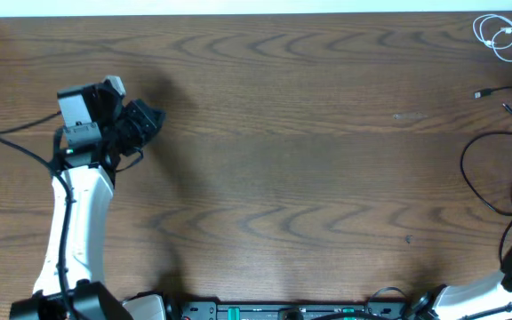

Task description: Untangle cables

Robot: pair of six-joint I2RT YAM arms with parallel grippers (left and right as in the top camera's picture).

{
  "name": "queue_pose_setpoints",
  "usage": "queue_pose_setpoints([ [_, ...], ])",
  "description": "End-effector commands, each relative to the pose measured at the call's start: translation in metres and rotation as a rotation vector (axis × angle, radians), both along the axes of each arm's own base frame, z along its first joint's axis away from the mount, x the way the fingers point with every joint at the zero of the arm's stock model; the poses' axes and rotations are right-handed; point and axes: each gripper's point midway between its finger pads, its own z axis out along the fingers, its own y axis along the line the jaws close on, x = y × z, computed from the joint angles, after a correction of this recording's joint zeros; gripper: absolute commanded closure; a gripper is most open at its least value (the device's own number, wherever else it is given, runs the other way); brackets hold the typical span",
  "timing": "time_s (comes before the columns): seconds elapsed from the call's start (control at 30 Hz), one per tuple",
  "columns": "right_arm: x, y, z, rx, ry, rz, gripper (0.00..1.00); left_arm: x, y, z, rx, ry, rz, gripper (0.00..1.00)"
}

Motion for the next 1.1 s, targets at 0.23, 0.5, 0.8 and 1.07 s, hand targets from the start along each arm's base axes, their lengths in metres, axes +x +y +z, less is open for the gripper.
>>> queue_pose_setpoints([
  [0.23,0.005,0.126,0.057,-0.167,-0.055,0.457,0.01,-0.01,0.002,0.093,0.261,-0.27,-0.128,0.67],
  [0.5,-0.02,0.168,0.096,-0.288,-0.12,0.534,0.01,-0.01,0.002,0.072,0.239,-0.194,-0.135,0.02],
  [0.8,-0.06,0.18,0.091,-0.234,-0.022,0.554,0.01,-0.007,0.003,0.064,0.233,-0.174,-0.137,0.02],
  [1.07,-0.063,0.181,0.089,-0.227,-0.007,0.555,0.01,-0.007,0.003,0.064,0.233,-0.174,-0.137,0.02],
])
